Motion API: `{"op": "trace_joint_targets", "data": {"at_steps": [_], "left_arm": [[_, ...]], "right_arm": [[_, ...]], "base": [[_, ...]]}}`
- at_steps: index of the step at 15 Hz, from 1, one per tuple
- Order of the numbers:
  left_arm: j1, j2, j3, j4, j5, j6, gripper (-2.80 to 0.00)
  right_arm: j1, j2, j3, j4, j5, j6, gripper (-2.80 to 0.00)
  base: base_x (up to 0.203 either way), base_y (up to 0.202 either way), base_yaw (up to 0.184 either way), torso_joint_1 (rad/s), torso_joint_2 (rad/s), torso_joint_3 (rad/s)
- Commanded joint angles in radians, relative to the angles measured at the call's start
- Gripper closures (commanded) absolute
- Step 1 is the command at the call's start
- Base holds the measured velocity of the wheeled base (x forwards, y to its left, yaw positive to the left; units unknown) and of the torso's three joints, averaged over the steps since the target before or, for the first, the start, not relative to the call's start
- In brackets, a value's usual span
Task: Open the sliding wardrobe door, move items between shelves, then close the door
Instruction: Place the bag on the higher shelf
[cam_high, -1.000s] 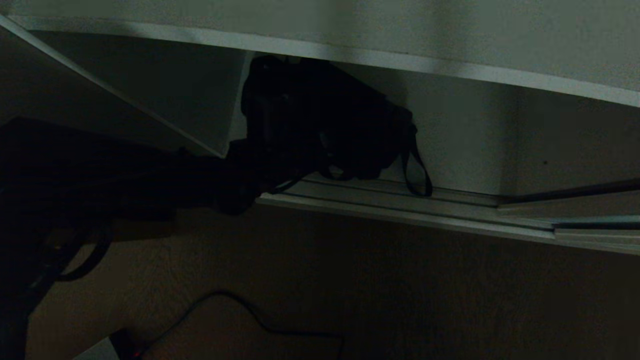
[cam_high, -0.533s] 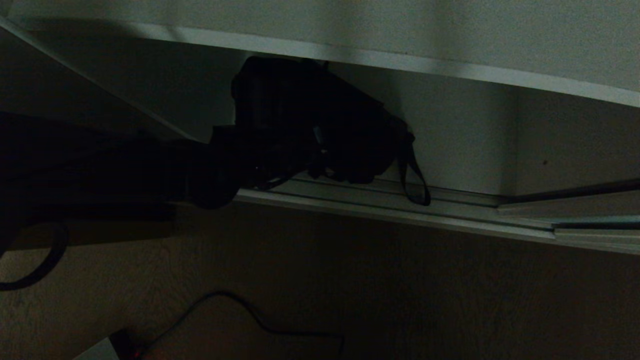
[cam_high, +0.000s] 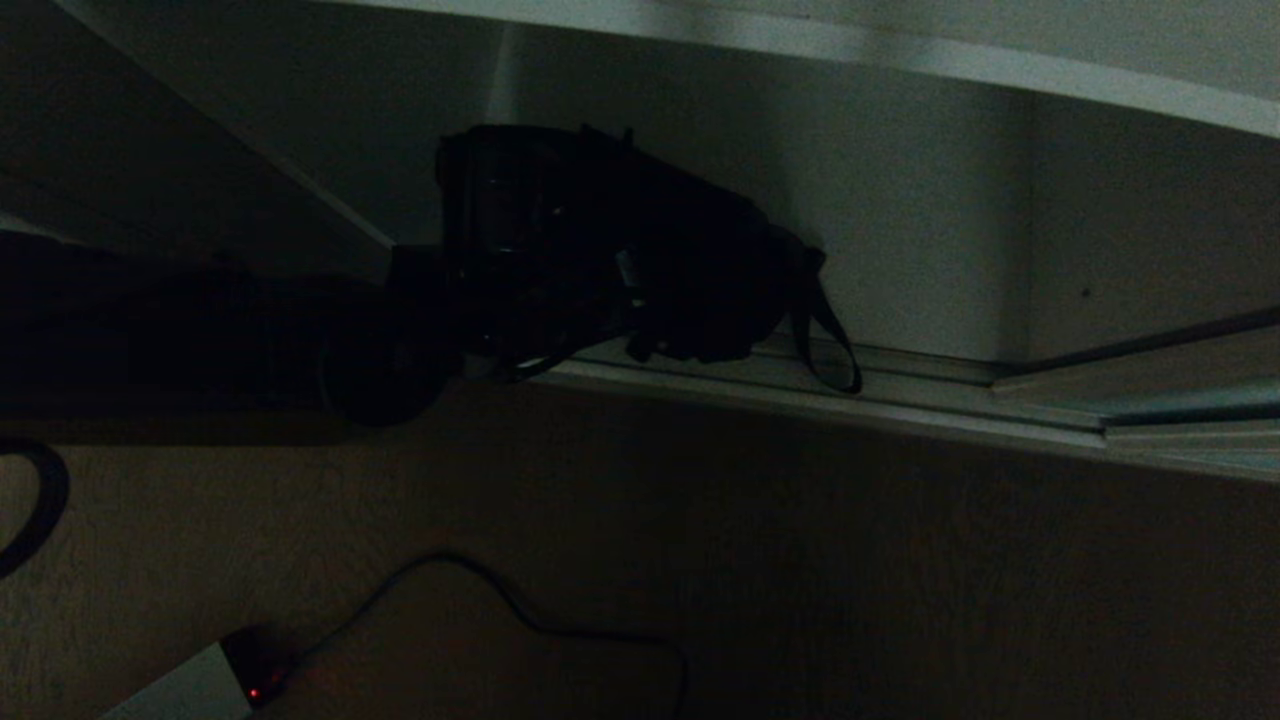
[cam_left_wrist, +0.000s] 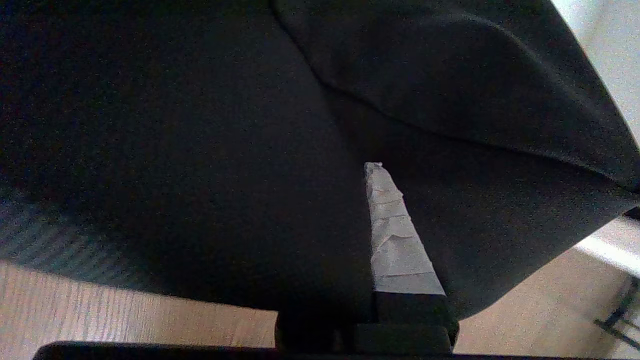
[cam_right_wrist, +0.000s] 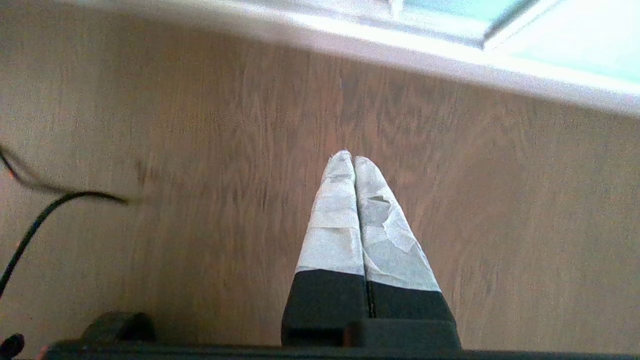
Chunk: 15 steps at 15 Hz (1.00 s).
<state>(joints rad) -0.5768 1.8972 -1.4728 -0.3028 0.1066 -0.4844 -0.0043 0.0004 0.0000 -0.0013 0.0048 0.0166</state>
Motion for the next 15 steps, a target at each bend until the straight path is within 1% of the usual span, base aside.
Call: {"op": "trace_joint_targets", "data": {"at_steps": [1, 4, 7, 10, 11, 12, 13, 14, 15], "left_arm": [[0.002, -0.006, 0.002, -0.002, 0.001, -0.001, 0.00], [0.002, -0.006, -0.001, -0.002, 0.008, -0.005, 0.00], [0.002, -0.007, -0.001, -0.002, 0.008, 0.003, 0.00], [-0.007, -0.026, 0.002, -0.002, 0.012, 0.017, 0.00], [-0.011, -0.046, 0.016, -0.002, 0.013, 0.045, 0.00], [-0.017, -0.073, 0.050, -0.002, 0.012, 0.095, 0.00], [-0.019, -0.092, 0.069, -0.001, 0.012, 0.114, 0.00], [-0.020, -0.109, 0.083, 0.001, 0.019, 0.118, 0.00], [-0.020, -0.132, 0.099, 0.013, 0.041, 0.123, 0.00]], "right_arm": [[0.000, -0.002, 0.000, 0.000, 0.001, 0.000, 0.00], [0.000, 0.000, 0.000, 0.000, 0.000, 0.000, 0.00], [0.000, -0.002, 0.000, 0.000, 0.001, 0.000, 0.00], [0.000, -0.002, 0.000, 0.000, 0.001, 0.000, 0.00], [0.000, 0.000, 0.000, 0.000, 0.001, 0.000, 0.00], [0.000, -0.001, 0.000, 0.000, 0.000, 0.000, 0.00], [0.000, 0.000, 0.000, 0.000, 0.001, 0.000, 0.00], [0.000, 0.000, 0.000, 0.000, 0.000, 0.000, 0.00], [0.000, 0.000, 0.000, 0.000, 0.001, 0.000, 0.00]], "base": [[-0.198, 0.000, 0.003, 0.002, 0.00, 0.002], [-0.187, 0.000, -0.005, 0.003, 0.00, 0.004], [-0.058, 0.000, 0.003, 0.004, 0.00, 0.000], [0.000, 0.000, 0.000, 0.000, 0.00, 0.000], [0.000, 0.000, 0.000, 0.000, 0.00, 0.000], [0.000, 0.000, 0.000, 0.000, 0.00, 0.000], [0.000, 0.000, 0.000, 0.000, 0.00, 0.000], [0.000, 0.000, 0.000, 0.000, 0.00, 0.000], [0.000, 0.000, 0.000, 0.000, 0.00, 0.000]]}}
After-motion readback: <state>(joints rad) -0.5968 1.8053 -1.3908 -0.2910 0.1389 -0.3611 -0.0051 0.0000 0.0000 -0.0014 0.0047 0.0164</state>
